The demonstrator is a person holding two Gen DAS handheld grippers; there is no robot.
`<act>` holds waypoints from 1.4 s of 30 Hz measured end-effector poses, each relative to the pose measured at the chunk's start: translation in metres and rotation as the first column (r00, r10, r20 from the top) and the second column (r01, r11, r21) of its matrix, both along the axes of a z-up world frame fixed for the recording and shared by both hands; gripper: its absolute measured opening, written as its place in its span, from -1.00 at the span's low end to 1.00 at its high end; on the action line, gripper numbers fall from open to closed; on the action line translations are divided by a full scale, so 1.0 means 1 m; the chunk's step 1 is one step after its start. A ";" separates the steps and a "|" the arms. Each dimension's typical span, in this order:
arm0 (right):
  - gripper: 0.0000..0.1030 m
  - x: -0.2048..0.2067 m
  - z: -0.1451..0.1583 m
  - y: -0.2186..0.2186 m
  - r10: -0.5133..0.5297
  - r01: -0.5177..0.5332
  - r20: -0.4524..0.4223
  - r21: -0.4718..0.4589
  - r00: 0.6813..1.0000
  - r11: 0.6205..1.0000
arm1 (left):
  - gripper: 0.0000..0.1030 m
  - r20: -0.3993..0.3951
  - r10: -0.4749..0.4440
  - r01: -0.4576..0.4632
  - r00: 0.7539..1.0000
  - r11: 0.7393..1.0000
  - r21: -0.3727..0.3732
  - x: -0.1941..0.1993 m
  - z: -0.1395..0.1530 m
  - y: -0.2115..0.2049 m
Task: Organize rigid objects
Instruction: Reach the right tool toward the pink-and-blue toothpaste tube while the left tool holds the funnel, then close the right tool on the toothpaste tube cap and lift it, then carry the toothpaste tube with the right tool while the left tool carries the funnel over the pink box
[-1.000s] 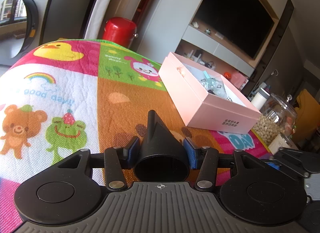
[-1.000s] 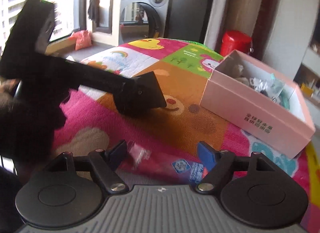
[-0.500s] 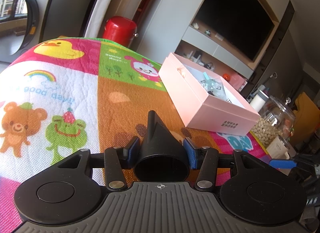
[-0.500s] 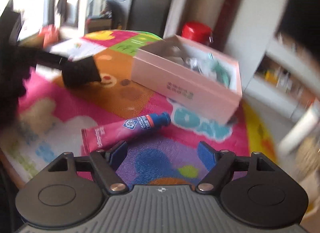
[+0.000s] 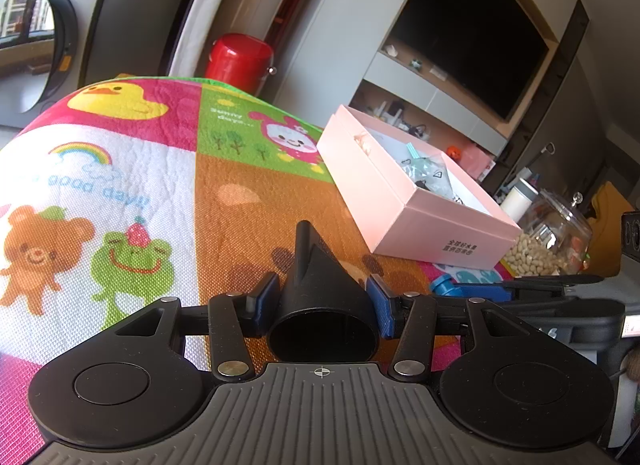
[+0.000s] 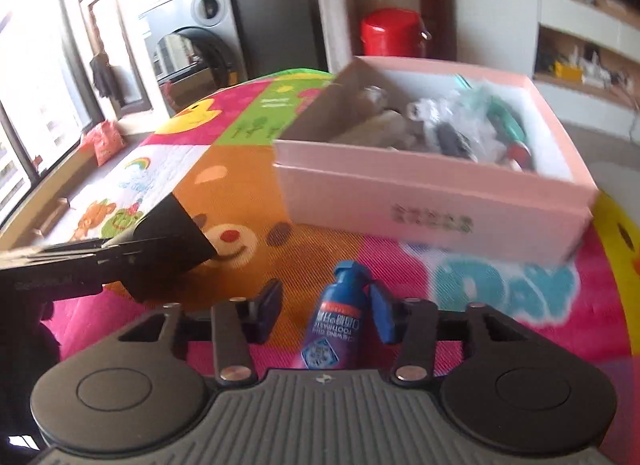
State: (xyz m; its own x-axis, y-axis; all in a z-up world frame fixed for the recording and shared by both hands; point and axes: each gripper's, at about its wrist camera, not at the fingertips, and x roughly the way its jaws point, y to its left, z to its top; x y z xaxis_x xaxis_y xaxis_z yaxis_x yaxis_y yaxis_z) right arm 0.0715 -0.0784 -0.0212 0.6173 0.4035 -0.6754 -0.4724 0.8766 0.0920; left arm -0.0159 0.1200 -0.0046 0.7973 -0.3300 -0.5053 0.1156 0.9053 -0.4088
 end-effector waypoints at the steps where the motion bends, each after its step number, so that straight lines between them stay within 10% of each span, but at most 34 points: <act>1: -0.27 -0.001 0.000 0.004 0.017 -0.017 0.014 -0.022 1.000 1.000 | 0.03 0.000 0.000 0.000 1.000 1.000 0.000 0.000 0.000 0.000; 17: -0.56 -0.007 0.017 0.013 0.048 -0.043 0.059 -0.083 0.997 0.996 | 0.04 0.004 0.000 0.000 1.000 0.999 0.053 -0.002 0.003 -0.007; 36: -0.62 -0.079 0.115 -0.078 -0.123 0.086 0.301 0.133 0.946 0.987 | 0.02 0.008 -0.012 0.011 1.000 0.993 0.116 -0.006 0.009 -0.017; 42: -0.62 -0.089 0.129 -0.098 -0.163 0.105 0.349 0.180 0.923 0.978 | -0.15 0.104 -0.124 0.109 0.987 0.985 0.136 -0.004 0.051 -0.037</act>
